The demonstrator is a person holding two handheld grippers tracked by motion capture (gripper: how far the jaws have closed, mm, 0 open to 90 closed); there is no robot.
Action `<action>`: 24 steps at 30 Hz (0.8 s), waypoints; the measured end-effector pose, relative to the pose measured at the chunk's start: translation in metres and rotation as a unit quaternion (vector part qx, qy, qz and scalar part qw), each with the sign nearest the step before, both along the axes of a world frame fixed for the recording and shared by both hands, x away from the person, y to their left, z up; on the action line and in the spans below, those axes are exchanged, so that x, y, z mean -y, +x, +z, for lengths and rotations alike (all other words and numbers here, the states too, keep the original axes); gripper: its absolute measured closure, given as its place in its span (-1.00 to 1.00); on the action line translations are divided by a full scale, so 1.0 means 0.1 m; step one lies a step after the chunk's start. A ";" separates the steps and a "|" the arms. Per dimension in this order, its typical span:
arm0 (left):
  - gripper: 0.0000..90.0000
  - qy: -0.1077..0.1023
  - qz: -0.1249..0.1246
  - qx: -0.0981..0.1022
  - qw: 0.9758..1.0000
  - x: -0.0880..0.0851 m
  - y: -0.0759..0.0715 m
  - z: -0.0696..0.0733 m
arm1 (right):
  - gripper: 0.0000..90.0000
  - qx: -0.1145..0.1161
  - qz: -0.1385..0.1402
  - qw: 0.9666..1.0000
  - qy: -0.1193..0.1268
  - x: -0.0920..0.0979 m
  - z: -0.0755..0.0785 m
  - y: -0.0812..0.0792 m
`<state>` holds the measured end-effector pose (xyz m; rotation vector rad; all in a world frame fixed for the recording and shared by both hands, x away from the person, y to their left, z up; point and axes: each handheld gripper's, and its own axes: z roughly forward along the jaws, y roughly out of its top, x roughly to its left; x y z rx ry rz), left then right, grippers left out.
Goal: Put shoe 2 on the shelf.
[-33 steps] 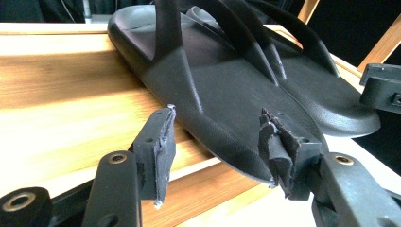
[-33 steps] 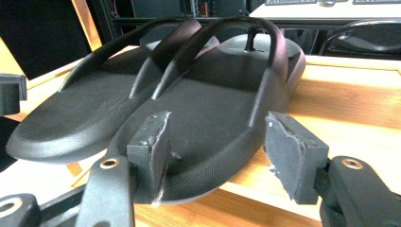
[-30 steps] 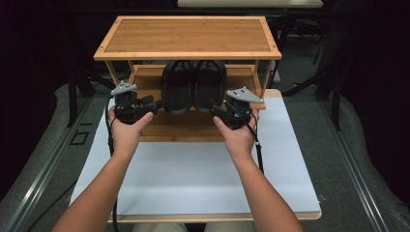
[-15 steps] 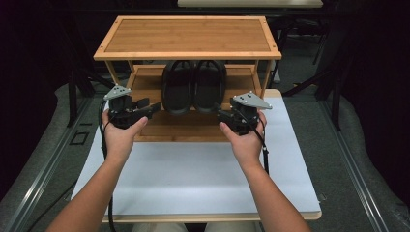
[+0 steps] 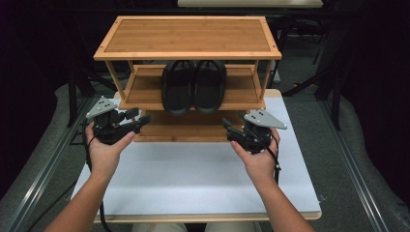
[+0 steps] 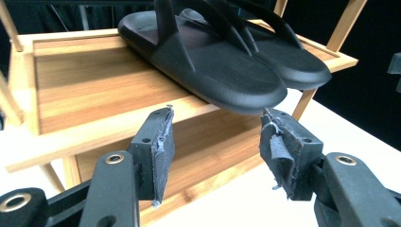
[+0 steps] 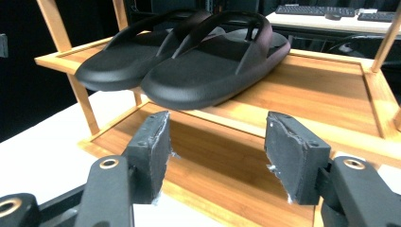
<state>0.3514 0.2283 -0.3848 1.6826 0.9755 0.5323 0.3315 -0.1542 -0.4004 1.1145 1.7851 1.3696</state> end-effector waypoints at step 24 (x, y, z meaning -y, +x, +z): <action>-0.03 0.018 0.018 -0.027 0.999 -0.29 -0.56 -0.87 | -0.11 0.000 -0.062 0.998 -0.031 0.57 -0.75 -0.78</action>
